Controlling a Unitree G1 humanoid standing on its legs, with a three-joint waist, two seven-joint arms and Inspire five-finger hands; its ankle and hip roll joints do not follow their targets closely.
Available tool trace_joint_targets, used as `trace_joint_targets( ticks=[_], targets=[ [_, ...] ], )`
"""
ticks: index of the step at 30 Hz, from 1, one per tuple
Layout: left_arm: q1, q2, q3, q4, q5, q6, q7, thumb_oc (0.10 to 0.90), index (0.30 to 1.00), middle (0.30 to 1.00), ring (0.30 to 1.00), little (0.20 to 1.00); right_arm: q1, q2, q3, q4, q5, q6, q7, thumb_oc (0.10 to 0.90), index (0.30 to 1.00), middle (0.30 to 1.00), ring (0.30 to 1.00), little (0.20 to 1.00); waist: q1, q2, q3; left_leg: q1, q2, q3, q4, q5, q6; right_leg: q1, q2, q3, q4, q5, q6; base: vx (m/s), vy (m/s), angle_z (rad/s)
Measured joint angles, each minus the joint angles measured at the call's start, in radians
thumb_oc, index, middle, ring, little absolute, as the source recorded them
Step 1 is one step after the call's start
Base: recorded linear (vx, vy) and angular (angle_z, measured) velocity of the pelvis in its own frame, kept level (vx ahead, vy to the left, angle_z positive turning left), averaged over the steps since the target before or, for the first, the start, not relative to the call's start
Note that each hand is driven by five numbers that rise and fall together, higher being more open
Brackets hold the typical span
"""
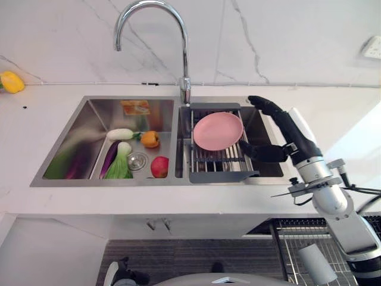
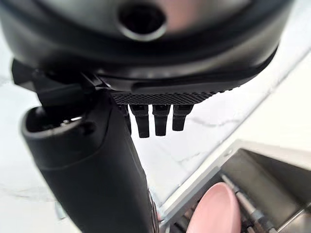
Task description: Place the dishes in the dishwasher.
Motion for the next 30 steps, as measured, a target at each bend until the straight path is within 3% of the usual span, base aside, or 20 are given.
trace_joint_targets(
  ticks=[5, 12, 21, 30],
  targets=[
    [0.003, 0.001, -0.002, 0.002, 0.001, 0.008, -0.006, 0.8, 0.9, 0.9, 0.9, 0.9, 0.0, -0.019, 0.016, -0.003, -0.184, 0.08, 0.143, 0.8, 0.9, 0.9, 0.9, 0.9, 0.002, 0.002, -0.003, -0.012, -0.001, 0.013, 0.0, -0.007, 0.011, -0.02, 0.0, 0.014, 0.0, 0.013, 0.005, 0.01, 0.009, -0.1],
    [0.001, -0.001, -0.015, -0.006, 0.02, 0.01, -0.014, 0.8, 0.9, 0.9, 0.9, 0.9, 0.0, -0.026, 0.117, 0.096, -0.307, 0.023, 0.174, 0.8, 0.9, 0.9, 0.9, 0.9, 0.034, 0.008, -0.006, -0.027, -0.001, -0.005, 0.0, -0.02, 0.018, -0.027, -0.003, -0.002, 0.0, 0.023, 0.008, -0.01, 0.004, 0.08],
    [0.005, -0.001, -0.022, -0.005, 0.021, 0.012, -0.017, 0.8, 0.9, 0.9, 0.9, 0.9, -0.06, -0.043, 0.214, 0.215, -0.575, -0.091, -0.069, 0.8, 0.9, 0.9, 0.9, 0.9, 0.057, 0.01, -0.007, -0.03, -0.009, -0.014, 0.001, -0.032, 0.029, -0.026, -0.012, -0.012, -0.001, 0.027, 0.014, -0.01, 0.008, 0.03],
    [0.008, -0.008, -0.012, -0.005, 0.02, 0.01, -0.017, 0.8, 0.9, 0.9, 0.9, 0.9, -0.061, -0.044, 0.198, 0.191, -0.612, -0.097, -0.141, 0.8, 0.9, 0.9, 0.9, 0.9, 0.077, 0.017, 0.0, -0.03, -0.01, -0.038, 0.001, -0.031, 0.029, -0.014, -0.016, -0.03, -0.003, 0.024, 0.011, -0.01, 0.005, 0.08]
  ],
)
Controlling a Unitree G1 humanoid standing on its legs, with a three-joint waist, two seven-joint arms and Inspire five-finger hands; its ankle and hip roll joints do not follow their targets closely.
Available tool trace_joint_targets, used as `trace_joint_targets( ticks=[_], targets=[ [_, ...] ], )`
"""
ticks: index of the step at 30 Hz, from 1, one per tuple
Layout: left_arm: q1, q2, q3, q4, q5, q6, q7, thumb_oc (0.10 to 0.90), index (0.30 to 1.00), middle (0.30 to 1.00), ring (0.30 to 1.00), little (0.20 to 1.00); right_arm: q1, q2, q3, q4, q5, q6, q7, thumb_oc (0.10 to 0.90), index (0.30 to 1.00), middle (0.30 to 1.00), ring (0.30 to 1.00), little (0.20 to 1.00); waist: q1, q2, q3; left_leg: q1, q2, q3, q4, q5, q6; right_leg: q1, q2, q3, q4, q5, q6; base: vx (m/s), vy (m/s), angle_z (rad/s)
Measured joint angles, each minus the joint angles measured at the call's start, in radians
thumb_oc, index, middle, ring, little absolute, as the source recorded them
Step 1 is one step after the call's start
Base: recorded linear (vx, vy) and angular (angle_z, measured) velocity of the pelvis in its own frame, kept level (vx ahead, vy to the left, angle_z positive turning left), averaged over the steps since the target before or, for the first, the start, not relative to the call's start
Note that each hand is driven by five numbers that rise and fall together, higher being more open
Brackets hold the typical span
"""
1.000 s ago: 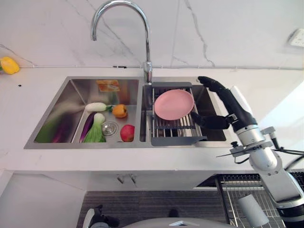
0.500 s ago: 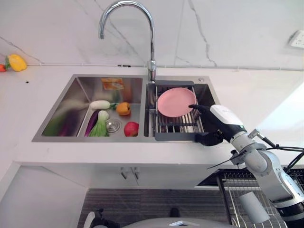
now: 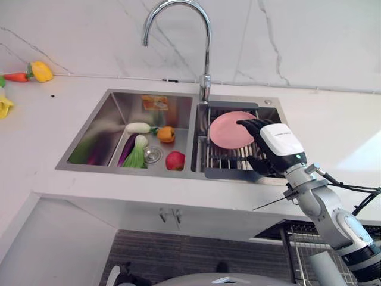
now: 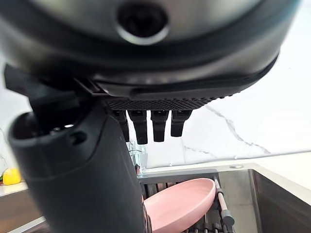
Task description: Place the dishes in the dishwasher.
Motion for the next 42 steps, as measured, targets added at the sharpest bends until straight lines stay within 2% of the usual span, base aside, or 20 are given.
trace_joint_targets(
  ticks=[7, 13, 21, 24, 35, 41, 42],
  targets=[
    [0.009, 0.0, 0.0, -0.002, 0.0, 0.0, 0.0, 0.8, 0.9, 0.9, 0.9, 0.9, -0.001, 0.001, -0.082, -0.042, 0.042, 0.022, 0.002, 0.8, 0.9, 0.9, 0.9, 0.9, -0.001, 0.0, 0.008, 0.003, -0.001, 0.001, 0.0, 0.0, 0.0, 0.004, 0.0, 0.0, -0.001, -0.007, 0.007, 0.0, 0.0, 0.0],
    [-0.003, 0.002, 0.0, -0.002, 0.0, 0.0, 0.0, 0.8, 0.9, 0.9, 0.9, 0.9, -0.002, -0.019, -0.076, -0.015, 0.036, 0.028, 0.105, 0.8, 0.9, 0.9, 0.9, 0.9, -0.002, 0.0, 0.024, 0.004, -0.001, 0.001, 0.0, 0.0, 0.0, 0.004, 0.0, 0.001, -0.001, -0.007, 0.007, 0.0, 0.0, 0.0],
    [-0.005, 0.002, -0.002, -0.001, 0.0, 0.001, 0.0, 0.8, 0.9, 0.9, 0.9, 0.9, -0.043, -0.03, -0.026, 0.082, -0.016, 0.023, 0.108, 0.8, 0.9, 0.9, 0.9, 0.9, 0.001, 0.001, 0.029, 0.005, -0.001, 0.001, 0.0, 0.0, 0.0, 0.005, 0.0, 0.001, -0.001, -0.007, 0.007, 0.0, 0.0, 0.0],
    [-0.007, 0.001, -0.002, -0.001, 0.0, -0.001, 0.0, 0.8, 0.9, 0.9, 0.9, 0.9, -0.09, -0.061, 0.015, 0.117, -0.075, 0.013, 0.087, 0.8, 0.9, 0.9, 0.9, 0.9, 0.005, 0.002, 0.03, 0.006, -0.001, 0.001, 0.0, 0.0, 0.0, 0.006, 0.0, 0.001, -0.001, -0.007, 0.007, 0.0, 0.0, 0.0],
    [-0.006, -0.005, -0.01, -0.001, 0.0, -0.003, 0.001, 0.8, 0.9, 0.9, 0.9, 0.9, -0.174, -0.038, 0.114, 0.322, -0.124, 0.002, -0.074, 0.8, 0.9, 0.9, 0.9, 0.9, 0.018, 0.014, 0.036, 0.014, -0.001, -0.025, 0.0, 0.0, 0.0, 0.027, -0.003, -0.023, -0.001, -0.012, 0.009, 0.0, -0.003, 0.06],
    [-0.005, -0.008, -0.01, -0.001, 0.0, -0.004, 0.002, 0.8, 0.9, 0.9, 0.9, 0.9, -0.195, -0.041, 0.141, 0.389, -0.17, 0.0, -0.108, 0.8, 0.9, 0.9, 0.9, 0.9, 0.025, 0.021, 0.04, 0.014, 0.0, -0.027, 0.0, 0.0, 0.0, 0.03, -0.003, -0.028, -0.001, -0.012, 0.009, 0.0, 0.0, 0.0],
    [-0.006, -0.01, -0.012, -0.001, 0.0, -0.005, 0.004, 0.8, 0.9, 0.9, 0.9, 0.9, -0.251, -0.06, 0.196, 0.446, -0.204, -0.001, -0.142, 0.8, 0.9, 0.9, 0.9, 0.9, 0.024, 0.023, 0.041, 0.016, 0.0, -0.029, 0.001, 0.0, 0.0, 0.033, -0.003, -0.029, -0.001, -0.012, 0.009, 0.0, -0.004, 0.04]
  ],
)
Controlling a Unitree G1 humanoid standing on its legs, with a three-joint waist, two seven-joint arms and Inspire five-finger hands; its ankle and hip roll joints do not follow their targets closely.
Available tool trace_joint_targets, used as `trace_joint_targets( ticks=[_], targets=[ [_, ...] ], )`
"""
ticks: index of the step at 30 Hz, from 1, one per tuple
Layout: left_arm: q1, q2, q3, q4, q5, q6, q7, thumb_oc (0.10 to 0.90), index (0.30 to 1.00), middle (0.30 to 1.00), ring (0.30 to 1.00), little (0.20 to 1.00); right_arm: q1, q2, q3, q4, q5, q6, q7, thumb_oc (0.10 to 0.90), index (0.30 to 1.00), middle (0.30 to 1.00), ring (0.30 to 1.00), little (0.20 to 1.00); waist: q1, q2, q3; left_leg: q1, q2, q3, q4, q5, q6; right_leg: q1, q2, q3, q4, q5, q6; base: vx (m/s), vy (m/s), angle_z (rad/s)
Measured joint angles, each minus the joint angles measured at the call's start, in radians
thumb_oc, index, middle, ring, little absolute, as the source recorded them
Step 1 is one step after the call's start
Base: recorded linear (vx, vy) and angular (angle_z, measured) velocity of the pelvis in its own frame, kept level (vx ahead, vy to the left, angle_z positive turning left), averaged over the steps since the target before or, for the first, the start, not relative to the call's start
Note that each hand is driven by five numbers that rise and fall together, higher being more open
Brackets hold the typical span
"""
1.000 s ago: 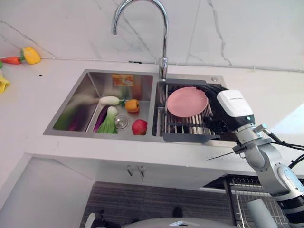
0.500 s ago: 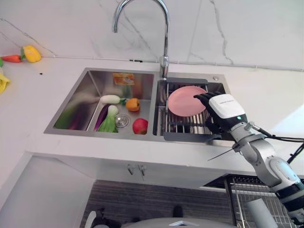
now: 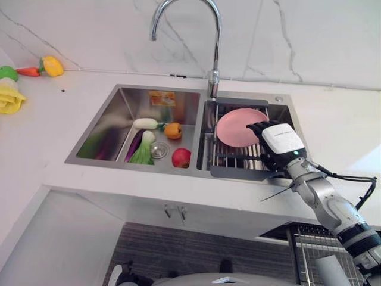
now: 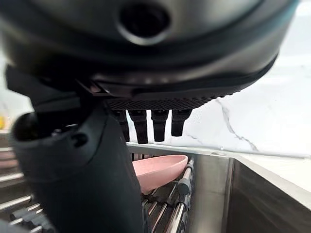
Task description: Place the dishes in the dishwasher.
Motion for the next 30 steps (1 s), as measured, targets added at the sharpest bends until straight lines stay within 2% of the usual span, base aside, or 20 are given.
trace_joint_targets(
  ticks=[2, 7, 17, 20, 21, 22, 23, 30],
  targets=[
    [-0.005, -0.002, 0.0, 0.0, 0.0, -0.008, 0.004, 0.8, 0.9, 0.9, 0.9, 0.9, -0.045, 0.008, 0.04, 0.078, -0.038, 0.002, -0.067, 0.8, 0.9, 0.9, 0.9, 0.9, 0.004, 0.0, 0.0, -0.001, 0.0, -0.007, 0.002, 0.0, 0.0, 0.002, 0.0, -0.005, 0.0, 0.0, 0.0, 0.04, -0.014, 0.09],
    [-0.002, -0.004, -0.024, 0.001, -0.002, -0.008, 0.015, 0.8, 0.9, 0.9, 0.9, 0.9, -0.047, 0.016, 0.051, 0.112, -0.082, 0.002, -0.17, 0.8, 0.9, 0.9, 0.9, 0.9, 0.026, 0.008, -0.003, -0.005, 0.0, -0.024, 0.001, 0.0, 0.001, 0.006, -0.001, -0.022, 0.0, -0.001, -0.006, 0.02, -0.008, 0.1],
    [0.0, -0.006, -0.028, 0.001, -0.003, -0.021, 0.034, 0.8, 0.9, 0.9, 0.9, 0.9, -0.067, 0.039, 0.093, 0.199, -0.111, 0.011, -0.264, 0.8, 0.9, 0.9, 0.9, 0.9, 0.037, 0.008, -0.005, -0.005, -0.001, -0.035, 0.003, 0.0, -0.001, 0.012, -0.002, -0.032, 0.004, -0.003, -0.006, 0.0, -0.005, 0.03],
    [0.001, -0.001, -0.028, 0.004, -0.003, -0.025, 0.042, 0.8, 0.9, 0.9, 0.9, 0.9, -0.081, 0.044, 0.12, 0.241, -0.111, 0.02, -0.278, 0.8, 0.9, 0.9, 0.9, 0.9, 0.038, -0.002, -0.013, -0.01, -0.001, -0.05, 0.005, 0.0, -0.001, 0.018, -0.004, -0.045, 0.002, -0.004, -0.006, 0.01, -0.006, 0.13],
    [0.002, -0.001, -0.028, 0.003, -0.004, -0.025, 0.043, 0.8, 0.9, 0.9, 0.9, 0.9, -0.082, 0.048, 0.121, 0.251, -0.111, 0.022, -0.28, 0.701, 0.752, 0.752, 0.752, 0.752, 0.04, -0.005, -0.015, -0.013, -0.001, -0.052, 0.005, 0.0, -0.001, 0.02, -0.004, -0.046, 0.002, -0.004, -0.006, 0.0, -0.002, 0.09],
    [0.003, 0.0, -0.028, 0.003, -0.005, -0.026, 0.043, 0.8, 0.9, 0.9, 0.9, 0.9, -0.083, 0.05, 0.123, 0.261, -0.111, 0.023, -0.283, 0.486, 0.429, 0.429, 0.429, 0.429, 0.041, -0.007, -0.017, -0.013, -0.001, -0.053, 0.005, 0.0, -0.001, 0.02, -0.004, -0.047, 0.002, -0.005, -0.006, 0.0, -0.004, 0.07],
    [0.005, 0.001, -0.028, 0.003, -0.01, -0.027, 0.043, 0.8, 0.9, 0.9, 0.9, 0.9, -0.083, 0.05, 0.127, 0.27, -0.111, 0.024, -0.286, 0.4, 0.3, 0.3, 0.3, 0.3, 0.042, -0.009, -0.019, -0.013, -0.002, -0.056, 0.005, 0.001, -0.001, 0.023, -0.004, -0.051, 0.002, -0.005, -0.006, -0.01, -0.006, 0.07],
    [0.027, 0.009, -0.028, 0.005, -0.012, -0.028, 0.044, 0.8, 0.9, 0.9, 0.9, 0.9, -0.083, 0.065, 0.128, 0.327, -0.111, 0.029, -0.304, 0.4, 0.3, 0.3, 0.3, 0.3, 0.041, -0.02, -0.037, -0.018, -0.002, -0.078, 0.006, 0.003, -0.004, 0.028, -0.006, -0.073, 0.003, -0.007, -0.007, -0.01, 0.0, 0.09]
  ],
)
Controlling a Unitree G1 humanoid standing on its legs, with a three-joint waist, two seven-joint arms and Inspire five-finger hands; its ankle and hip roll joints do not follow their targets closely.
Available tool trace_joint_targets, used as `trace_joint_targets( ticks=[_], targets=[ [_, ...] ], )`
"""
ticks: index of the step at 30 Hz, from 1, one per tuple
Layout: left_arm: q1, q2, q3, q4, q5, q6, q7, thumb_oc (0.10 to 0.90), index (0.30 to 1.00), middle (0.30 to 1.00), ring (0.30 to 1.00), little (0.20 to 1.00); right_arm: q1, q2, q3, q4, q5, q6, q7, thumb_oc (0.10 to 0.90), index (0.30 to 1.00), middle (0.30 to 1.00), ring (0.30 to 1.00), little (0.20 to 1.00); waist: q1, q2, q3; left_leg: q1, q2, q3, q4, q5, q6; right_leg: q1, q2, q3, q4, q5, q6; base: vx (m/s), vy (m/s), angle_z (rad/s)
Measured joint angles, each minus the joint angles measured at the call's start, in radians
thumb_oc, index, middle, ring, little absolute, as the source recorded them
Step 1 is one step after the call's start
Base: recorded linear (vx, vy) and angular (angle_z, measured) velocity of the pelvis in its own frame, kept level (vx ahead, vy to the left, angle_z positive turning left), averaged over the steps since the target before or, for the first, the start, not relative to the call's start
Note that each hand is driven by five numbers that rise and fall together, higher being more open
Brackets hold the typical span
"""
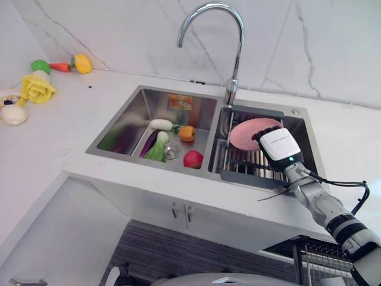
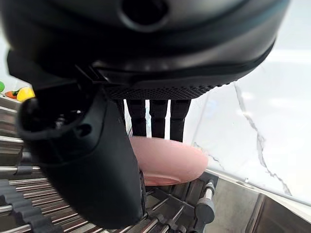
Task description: Place the dishes in the dishwasher.
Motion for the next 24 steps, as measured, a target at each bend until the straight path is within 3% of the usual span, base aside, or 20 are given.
trace_joint_targets(
  ticks=[5, 14, 16, 18, 20, 24],
  targets=[
    [0.006, -0.001, -0.001, 0.003, -0.008, 0.0, 0.0, 0.8, 0.9, 0.9, 0.9, 0.9, -0.005, 0.021, -0.002, 0.016, 0.002, 0.028, -0.087, 0.4, 0.3, 0.3, 0.3, 0.3, -0.001, 0.003, -0.013, -0.002, 0.0, -0.006, 0.001, 0.002, -0.002, 0.002, 0.0, -0.006, -0.002, -0.001, -0.001, 0.0, -0.001, 0.03],
    [0.015, -0.008, -0.004, 0.002, -0.008, 0.0, 0.0, 0.8, 0.9, 0.9, 0.9, 0.9, -0.016, 0.017, -0.008, 0.01, 0.001, 0.039, -0.073, 0.4, 0.3, 0.3, 0.3, 0.3, 0.006, 0.013, -0.026, -0.017, -0.001, -0.035, 0.001, 0.007, -0.005, 0.001, -0.002, -0.032, 0.0, -0.007, -0.001, -0.01, 0.006, 0.1],
    [0.017, -0.009, -0.004, 0.002, -0.008, 0.0, 0.0, 0.8, 0.9, 0.9, 0.9, 0.9, -0.014, -0.005, -0.015, -0.049, 0.002, 0.041, -0.048, 0.4, 0.3, 0.3, 0.3, 0.3, 0.0, 0.019, -0.022, -0.016, -0.001, -0.038, -0.001, 0.007, -0.005, 0.0, -0.002, -0.034, 0.0, -0.008, 0.0, -0.01, 0.009, 0.04],
    [0.02, -0.017, 0.004, -0.003, -0.008, 0.0, -0.001, 0.8, 0.9, 0.9, 0.9, 0.9, 0.083, -0.031, -0.165, -0.275, 0.042, 0.031, 0.002, 0.4, 0.3, 0.3, 0.3, 0.3, -0.005, 0.032, -0.013, -0.014, -0.001, -0.04, -0.004, 0.008, -0.006, -0.001, -0.002, -0.034, -0.001, -0.01, 0.002, -0.02, 0.026, 0.02],
    [0.026, -0.021, 0.007, -0.003, -0.007, 0.001, -0.003, 0.8, 0.9, 0.9, 0.9, 0.9, 0.102, -0.041, -0.21, -0.368, 0.053, 0.017, 0.001, 0.4, 0.3, 0.3, 0.3, 0.3, -0.021, 0.039, -0.012, -0.008, -0.002, -0.034, -0.004, 0.008, -0.007, 0.0, -0.003, -0.027, 0.0, -0.01, 0.002, 0.0, 0.015, -0.06],
    [0.021, -0.023, 0.007, -0.003, -0.007, 0.001, -0.002, 0.8, 0.9, 0.9, 0.9, 0.9, 0.102, -0.058, -0.256, -0.444, 0.082, 0.006, 0.003, 0.4, 0.3, 0.3, 0.3, 0.3, -0.029, 0.042, -0.005, 0.002, -0.003, -0.028, -0.006, 0.008, -0.007, 0.008, -0.003, -0.023, -0.001, -0.016, 0.006, 0.0, 0.021, -0.01]
  ],
)
